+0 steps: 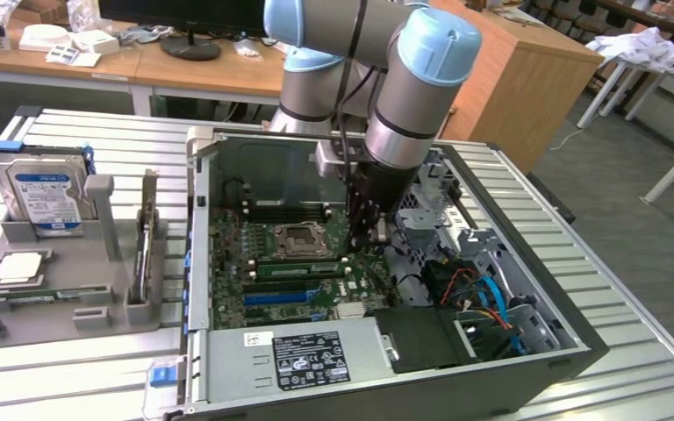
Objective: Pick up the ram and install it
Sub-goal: 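Press down the ram until it locks into place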
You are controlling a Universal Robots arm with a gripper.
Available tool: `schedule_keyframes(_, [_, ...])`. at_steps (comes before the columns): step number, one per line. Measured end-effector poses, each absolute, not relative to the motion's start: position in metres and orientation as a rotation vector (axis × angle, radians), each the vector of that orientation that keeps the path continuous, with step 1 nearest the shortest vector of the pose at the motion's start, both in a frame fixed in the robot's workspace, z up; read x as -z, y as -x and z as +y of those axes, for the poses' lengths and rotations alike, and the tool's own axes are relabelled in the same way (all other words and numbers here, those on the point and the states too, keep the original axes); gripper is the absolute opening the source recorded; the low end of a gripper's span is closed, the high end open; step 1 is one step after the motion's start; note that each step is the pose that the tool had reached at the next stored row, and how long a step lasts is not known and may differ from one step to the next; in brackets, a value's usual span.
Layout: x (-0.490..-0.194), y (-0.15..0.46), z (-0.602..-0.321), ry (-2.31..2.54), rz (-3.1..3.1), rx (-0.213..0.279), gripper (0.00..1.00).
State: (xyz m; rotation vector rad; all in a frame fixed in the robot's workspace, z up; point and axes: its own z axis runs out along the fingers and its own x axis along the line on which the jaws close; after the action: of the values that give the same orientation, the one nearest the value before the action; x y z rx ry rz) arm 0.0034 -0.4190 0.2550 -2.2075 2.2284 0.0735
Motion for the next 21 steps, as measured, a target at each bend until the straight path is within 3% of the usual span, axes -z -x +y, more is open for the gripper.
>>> schedule_keyframes(21, [-0.238, -0.003, -0.419, 2.207, 2.228, -0.074, 0.11])
